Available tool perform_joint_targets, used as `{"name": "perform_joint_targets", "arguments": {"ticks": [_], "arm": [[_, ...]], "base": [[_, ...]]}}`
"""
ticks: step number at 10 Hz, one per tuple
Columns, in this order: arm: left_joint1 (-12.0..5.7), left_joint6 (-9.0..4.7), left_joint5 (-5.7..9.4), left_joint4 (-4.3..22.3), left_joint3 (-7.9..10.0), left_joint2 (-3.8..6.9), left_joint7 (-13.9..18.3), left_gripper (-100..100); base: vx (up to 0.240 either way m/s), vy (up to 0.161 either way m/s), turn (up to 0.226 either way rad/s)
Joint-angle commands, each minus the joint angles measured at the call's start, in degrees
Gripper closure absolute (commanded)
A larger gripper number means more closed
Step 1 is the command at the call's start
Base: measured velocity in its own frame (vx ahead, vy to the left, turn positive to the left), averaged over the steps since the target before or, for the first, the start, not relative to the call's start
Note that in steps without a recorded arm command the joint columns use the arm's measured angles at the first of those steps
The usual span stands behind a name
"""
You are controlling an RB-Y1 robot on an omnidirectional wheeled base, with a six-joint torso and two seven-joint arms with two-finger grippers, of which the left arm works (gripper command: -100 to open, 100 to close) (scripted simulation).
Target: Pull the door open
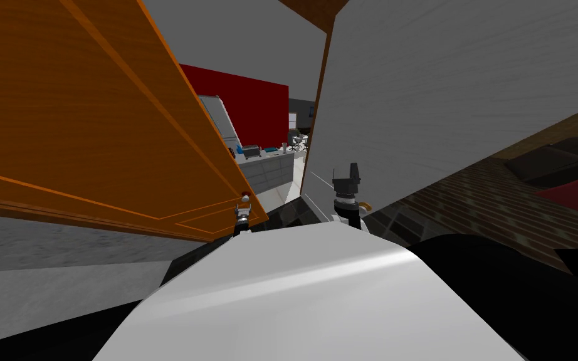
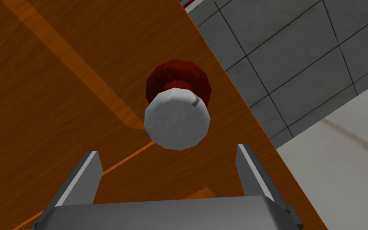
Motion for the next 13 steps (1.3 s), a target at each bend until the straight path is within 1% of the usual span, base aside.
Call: {"name": "perform_joint_targets", "arguments": {"ticks": [1, 2, 3, 4, 5, 7, 8, 10, 11, 13], "arm": [[-0.44, 0.08, 0.98, 0.2, -0.65, -0.2, 2.9, -100], [-0.44, 0.08, 0.98, 0.2, -0.65, -0.2, 3.3, -100], [-0.62, 0.35, 1.82, 0.0, -1.17, -0.43, 5.6, -100], [-0.8, 0.63, 2.64, -0.3, -1.69, -0.65, 7.1, -100], [-0.8, 0.63, 2.64, -0.3, -1.69, -0.65, 8.0, -100], [-1.14, 1.14, 4.21, -0.7, -2.66, -1.07, 11.6, -100], [-1.14, 1.14, 4.21, -0.7, -2.66, -1.07, 12.5, -100], [-1.45, 1.61, 5.61, -1.1, -3.54, -1.44, 16.0, -100], [-1.45, 1.61, 5.61, -1.1, -3.54, -1.44, 16.7, -100], [-1.71, 2.0, 6.79, -1.4, -4.28, -1.76, 20.3, -100]], "base": [[-0.057, 0.017, -0.013], [-0.044, 0.009, -0.008], [-0.047, 0.008, -0.006], [-0.077, 0.012, -0.016], [-0.066, 0.008, -0.007], [-0.07, 0.019, -0.013], [-0.058, 0.013, -0.006], [-0.061, 0.015, -0.011], [-0.054, 0.007, -0.004], [-0.061, 0.012, -0.007]]}}
